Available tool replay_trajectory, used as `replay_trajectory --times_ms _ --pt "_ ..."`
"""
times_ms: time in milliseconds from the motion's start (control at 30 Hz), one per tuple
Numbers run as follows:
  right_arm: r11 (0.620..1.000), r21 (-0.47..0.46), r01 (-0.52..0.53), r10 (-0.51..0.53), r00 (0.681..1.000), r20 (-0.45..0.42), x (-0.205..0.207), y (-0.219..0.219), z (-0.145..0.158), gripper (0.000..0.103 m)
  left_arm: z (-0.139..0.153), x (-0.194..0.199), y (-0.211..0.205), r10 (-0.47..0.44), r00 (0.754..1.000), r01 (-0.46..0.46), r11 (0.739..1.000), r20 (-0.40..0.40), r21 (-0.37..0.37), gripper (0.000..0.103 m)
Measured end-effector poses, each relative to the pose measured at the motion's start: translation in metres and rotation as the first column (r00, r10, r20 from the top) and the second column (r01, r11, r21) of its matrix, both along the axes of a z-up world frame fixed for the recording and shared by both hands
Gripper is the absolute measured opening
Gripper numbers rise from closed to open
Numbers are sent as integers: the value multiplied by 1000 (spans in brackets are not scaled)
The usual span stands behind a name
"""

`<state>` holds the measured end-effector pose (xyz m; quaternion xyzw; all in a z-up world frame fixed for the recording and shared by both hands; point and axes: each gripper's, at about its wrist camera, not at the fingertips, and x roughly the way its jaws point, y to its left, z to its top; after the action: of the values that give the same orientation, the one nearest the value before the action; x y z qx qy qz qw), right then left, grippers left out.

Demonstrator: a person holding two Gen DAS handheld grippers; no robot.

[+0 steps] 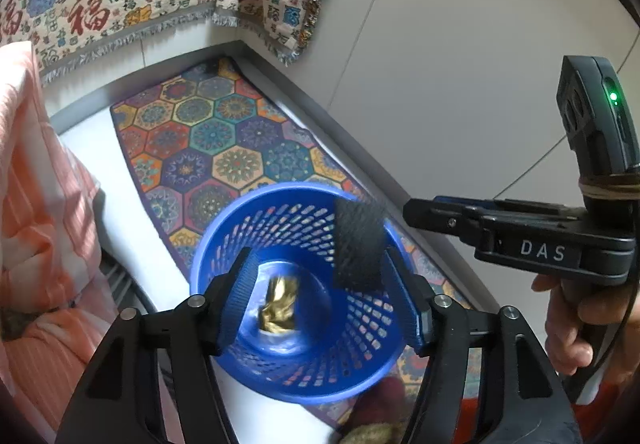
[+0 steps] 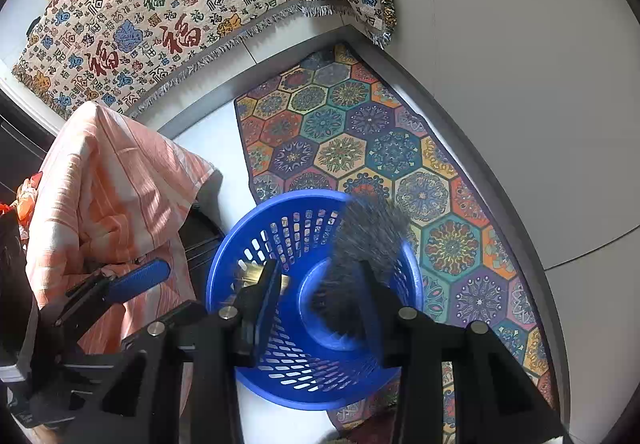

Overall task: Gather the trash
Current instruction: 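Carry both items over the blue basket and open both tools to drop them, then move the left tool to the white floral cup while the right tool reaches the white wrapper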

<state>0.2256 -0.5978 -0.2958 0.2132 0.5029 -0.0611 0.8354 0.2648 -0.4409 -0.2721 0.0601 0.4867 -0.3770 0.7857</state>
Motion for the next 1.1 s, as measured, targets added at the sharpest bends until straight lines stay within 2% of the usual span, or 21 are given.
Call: replay_trajectory --times_ms 200,333,467,567,733,833,933,1000,1100 --pt "1000 -11 10 -10 999 35 -3 1 14 40 18 -3 13 39 999 -38 998 12 -48 70" --pt "995 -99 -6 17 994 108 -4 14 43 42 54 -19 42 74 996 -68 992 55 -108 79" --pt "979 -200 -47 87 977 195 -8 45 79 44 95 -48 93 109 989 -94 985 98 -147 87" --pt "960 -258 -111 177 952 249 -13 82 105 50 110 -64 133 133 982 -116 985 130 -131 90" --pt "913 -301 -277 368 878 307 -27 167 137 51 110 -80 217 226 962 -224 974 152 -32 91" --pt "875 -305 -377 466 827 314 -33 219 145 52 105 -83 270 303 934 -317 947 192 48 91" --pt "830 -298 -471 549 782 294 -33 271 141 52 97 -73 323 392 898 -416 904 200 100 91" --pt "811 -283 -512 580 769 268 -31 295 133 52 91 -63 356 444 875 -472 872 193 133 91" --pt "792 -254 -555 606 764 222 -30 325 116 52 83 -48 392 478 855 -511 843 201 169 91"
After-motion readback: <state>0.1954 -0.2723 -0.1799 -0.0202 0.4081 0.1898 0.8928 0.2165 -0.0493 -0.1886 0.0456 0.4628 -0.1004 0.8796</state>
